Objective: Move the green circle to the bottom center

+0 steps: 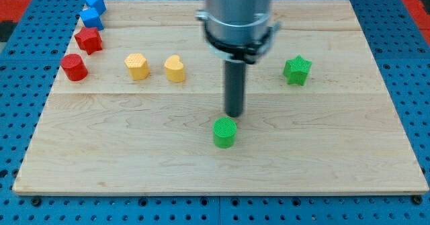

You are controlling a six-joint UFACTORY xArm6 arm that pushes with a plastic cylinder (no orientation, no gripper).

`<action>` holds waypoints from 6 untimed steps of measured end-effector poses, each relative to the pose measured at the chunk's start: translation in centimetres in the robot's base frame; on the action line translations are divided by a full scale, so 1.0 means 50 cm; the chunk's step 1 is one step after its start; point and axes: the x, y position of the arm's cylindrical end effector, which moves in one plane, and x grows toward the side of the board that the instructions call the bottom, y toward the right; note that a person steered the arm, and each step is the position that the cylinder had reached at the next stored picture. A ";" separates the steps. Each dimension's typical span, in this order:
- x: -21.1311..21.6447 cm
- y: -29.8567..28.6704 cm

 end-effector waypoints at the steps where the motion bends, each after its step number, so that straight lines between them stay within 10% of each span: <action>1: 0.049 0.007; 6: 0.085 -0.161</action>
